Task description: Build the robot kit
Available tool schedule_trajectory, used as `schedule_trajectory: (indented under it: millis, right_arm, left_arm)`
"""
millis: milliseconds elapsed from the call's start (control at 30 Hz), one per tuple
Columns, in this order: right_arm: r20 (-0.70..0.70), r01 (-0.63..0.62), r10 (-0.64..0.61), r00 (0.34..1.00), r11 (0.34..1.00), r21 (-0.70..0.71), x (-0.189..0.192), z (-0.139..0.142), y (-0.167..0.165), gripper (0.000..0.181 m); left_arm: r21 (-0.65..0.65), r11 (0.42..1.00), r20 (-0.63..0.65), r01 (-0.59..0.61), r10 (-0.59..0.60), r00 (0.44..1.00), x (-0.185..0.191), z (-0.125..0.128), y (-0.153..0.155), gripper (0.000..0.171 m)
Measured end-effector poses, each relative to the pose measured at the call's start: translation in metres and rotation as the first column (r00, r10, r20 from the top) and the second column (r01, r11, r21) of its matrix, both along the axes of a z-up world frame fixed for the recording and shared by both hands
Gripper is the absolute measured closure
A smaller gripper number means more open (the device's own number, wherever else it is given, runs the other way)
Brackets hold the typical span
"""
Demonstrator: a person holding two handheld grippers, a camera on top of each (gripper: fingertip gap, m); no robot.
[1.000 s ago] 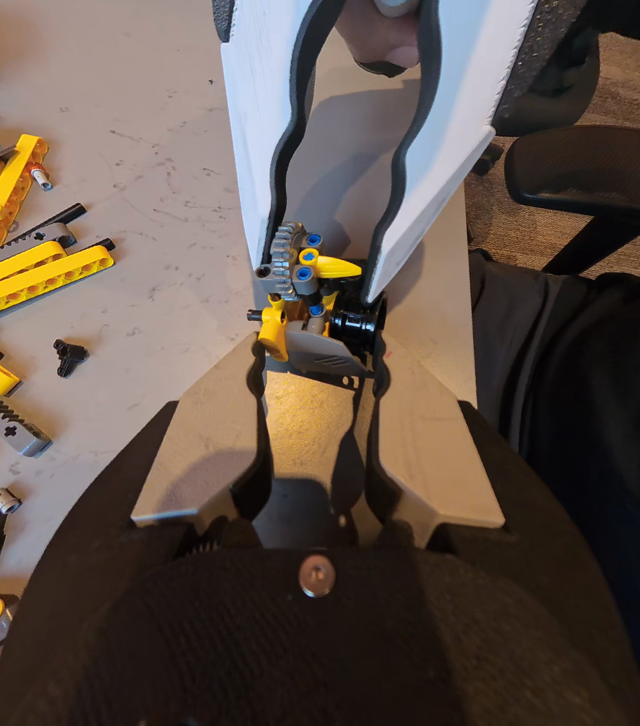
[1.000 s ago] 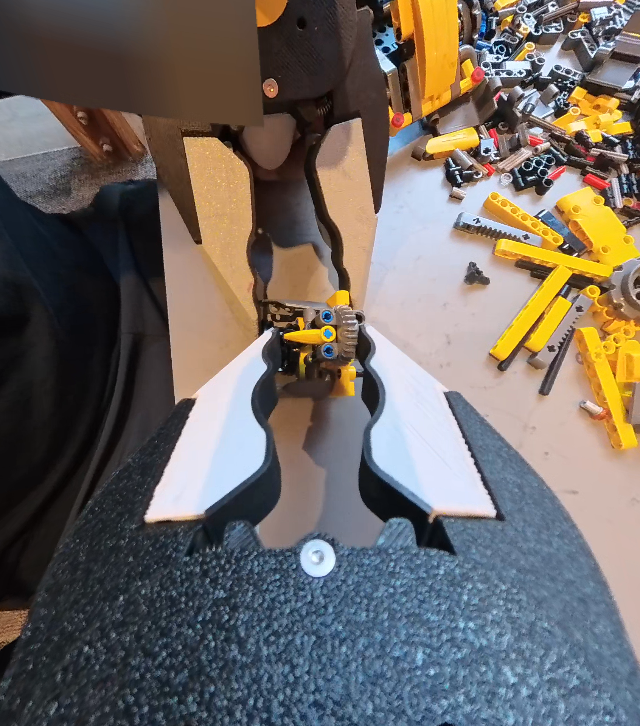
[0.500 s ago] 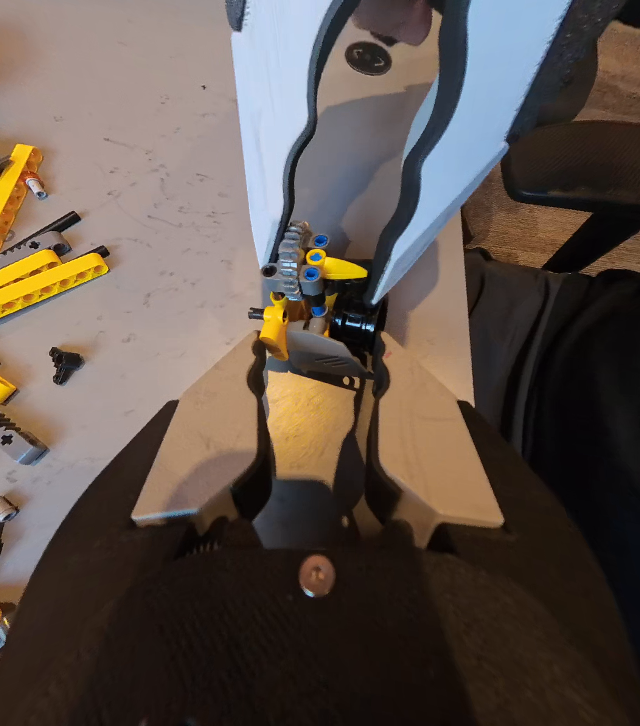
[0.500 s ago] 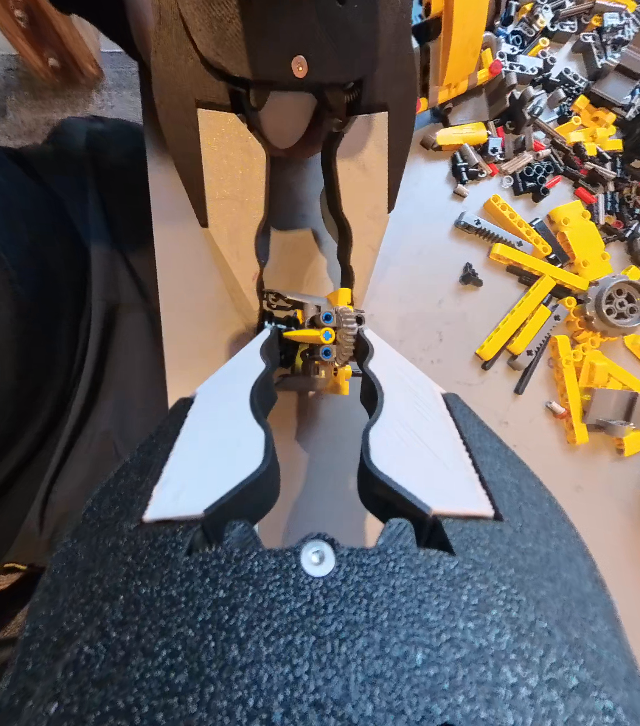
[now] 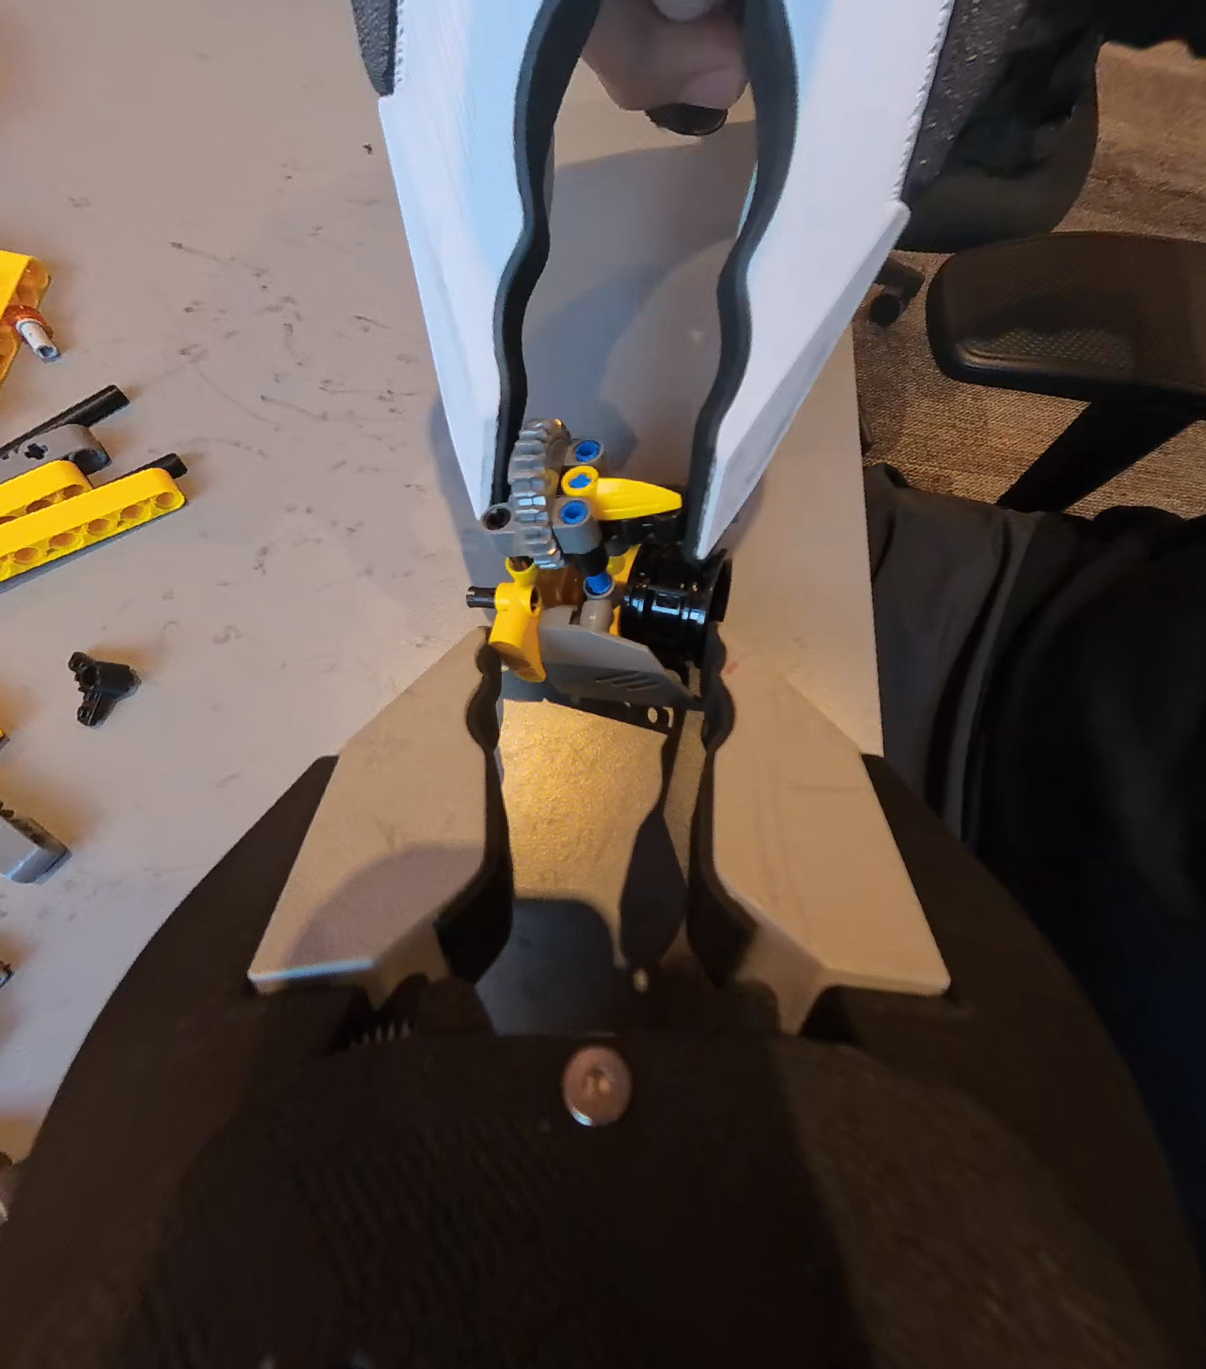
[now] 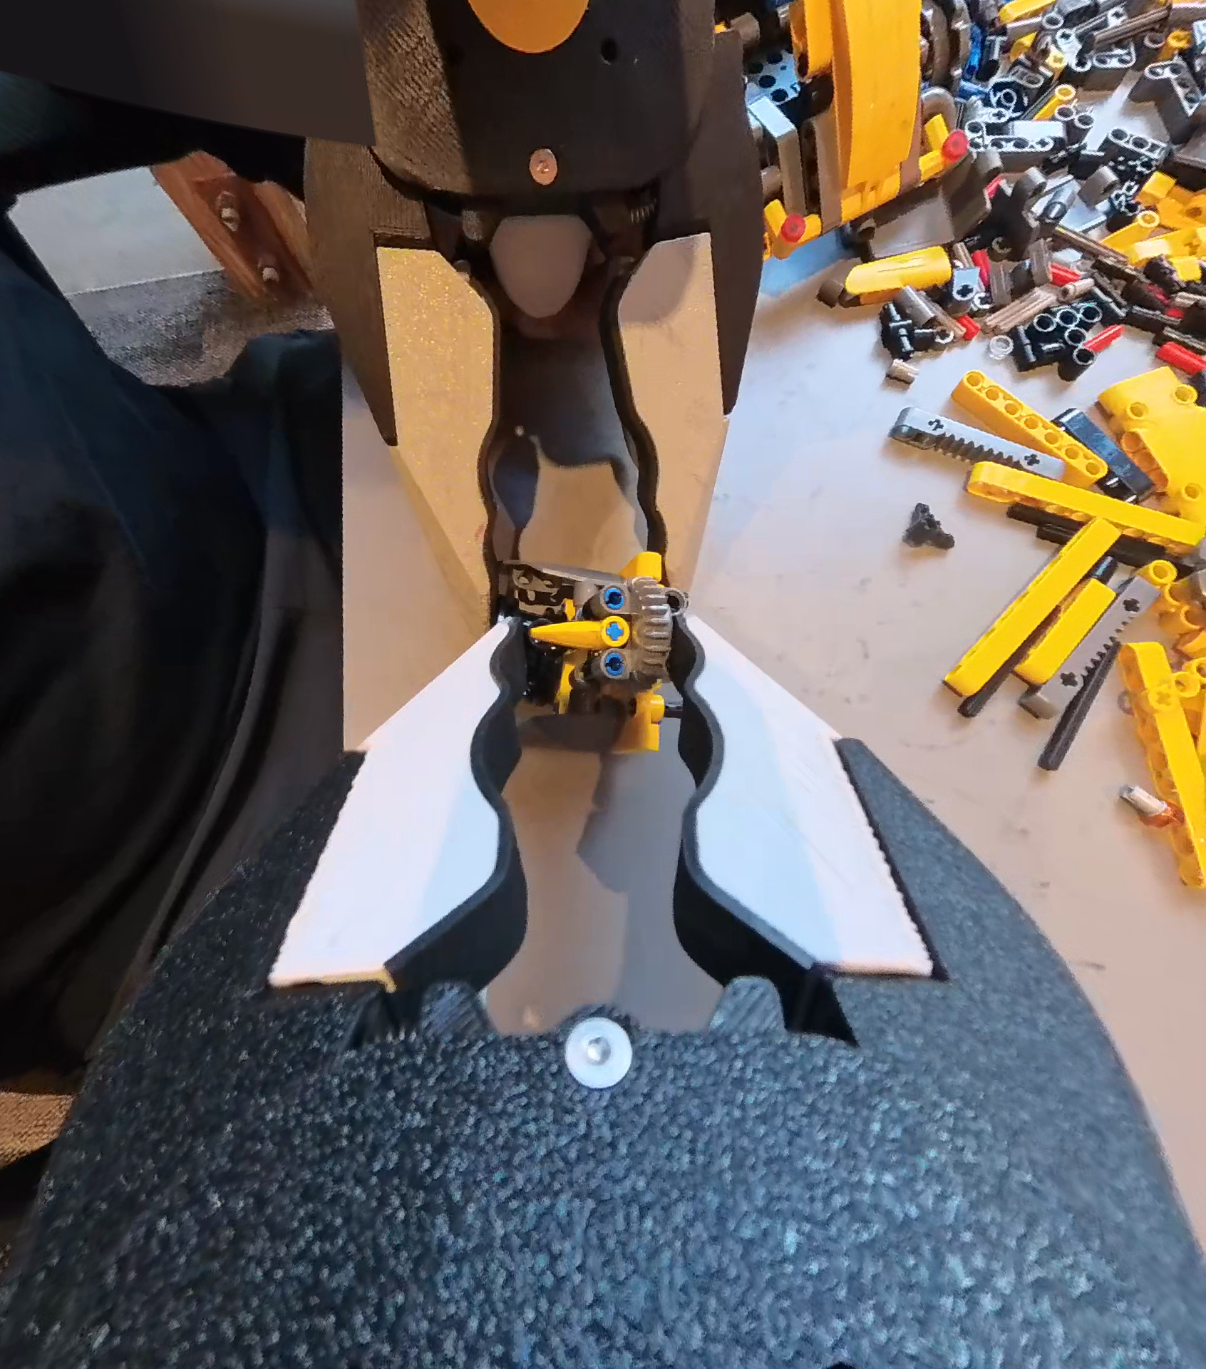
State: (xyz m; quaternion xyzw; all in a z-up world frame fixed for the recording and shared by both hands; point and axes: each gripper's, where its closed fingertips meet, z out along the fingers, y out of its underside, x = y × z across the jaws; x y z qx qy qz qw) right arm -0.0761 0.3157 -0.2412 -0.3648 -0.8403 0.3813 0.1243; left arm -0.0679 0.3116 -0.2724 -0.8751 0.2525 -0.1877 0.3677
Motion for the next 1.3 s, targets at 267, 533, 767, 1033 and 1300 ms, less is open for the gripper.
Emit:
schedule_trajectory:
  millis: [267, 533, 767, 1033, 1300]
  right_arm:
    - [-0.117, 0.021, -0.006, 0.993, 0.992, 0.127, -0.001, 0.0, 0.001, 0.14]
    - [-0.123, 0.014, 0.003, 0.992, 0.991, 0.135, 0.003, 0.002, -0.002, 0.134]
    - [-0.149, 0.024, -0.01, 0.989, 0.995, 0.095, 0.002, 0.008, -0.005, 0.136]
    - [-0.136, 0.061, -0.043, 0.99, 0.989, 0.132, 0.002, 0.007, 0.002, 0.142]
    - [-0.088, 0.079, -0.071, 0.994, 0.992, 0.094, 0.004, 0.012, 0.002, 0.142]
  left_arm:
    - [0.011, 1.0, -0.008, -0.005, 0.005, 1.0, -0.001, 0.0, 0.001, 0.119]
    - [0.041, 0.999, -0.04, -0.003, 0.005, 0.999, -0.001, 0.001, 0.002, 0.119]
    - [0.049, 0.999, -0.052, 0.009, -0.007, 0.999, 0.0, 0.001, 0.003, 0.118]
    - [0.044, 0.999, -0.048, 0.003, -0.001, 0.999, 0.0, 0.001, 0.004, 0.118]
    - [0.152, 0.988, -0.179, 0.025, 0.003, 0.984, -0.002, 0.003, 0.007, 0.119]
